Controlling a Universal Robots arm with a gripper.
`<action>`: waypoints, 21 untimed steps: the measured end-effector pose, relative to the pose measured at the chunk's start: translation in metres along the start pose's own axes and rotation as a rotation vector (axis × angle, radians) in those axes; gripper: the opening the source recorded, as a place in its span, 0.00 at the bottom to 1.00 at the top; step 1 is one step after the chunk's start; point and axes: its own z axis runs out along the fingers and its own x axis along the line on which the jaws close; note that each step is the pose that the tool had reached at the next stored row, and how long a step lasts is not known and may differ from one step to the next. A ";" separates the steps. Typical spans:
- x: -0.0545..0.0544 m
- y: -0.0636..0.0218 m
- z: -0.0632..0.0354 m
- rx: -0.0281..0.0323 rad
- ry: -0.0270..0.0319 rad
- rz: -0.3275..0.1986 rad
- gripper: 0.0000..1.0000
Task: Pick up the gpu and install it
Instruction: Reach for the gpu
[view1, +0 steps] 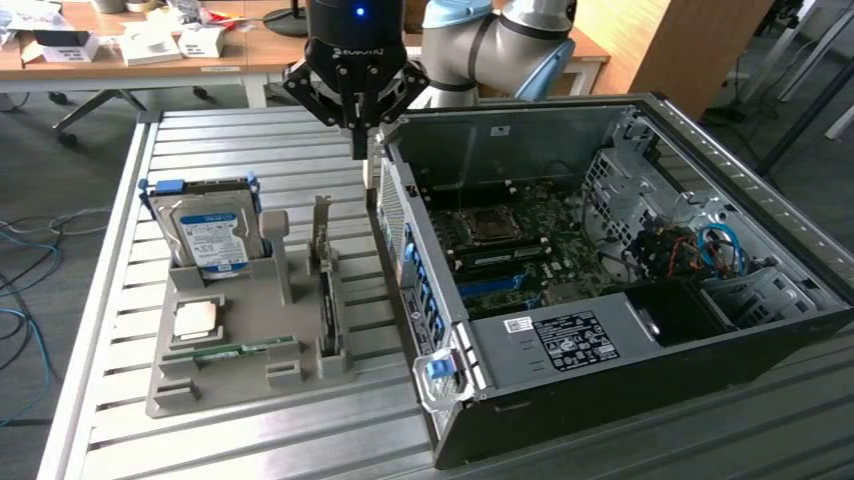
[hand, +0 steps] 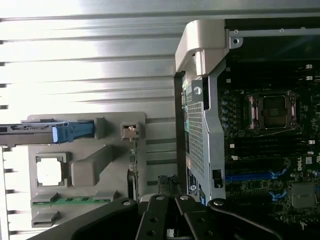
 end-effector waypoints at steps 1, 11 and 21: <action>0.002 -0.0001 0.0000 0.0000 0.0001 0.000 0.11; 0.020 -0.0015 0.0008 0.0001 0.0003 0.000 0.11; 0.032 -0.0025 0.0014 0.0001 0.0009 0.000 0.11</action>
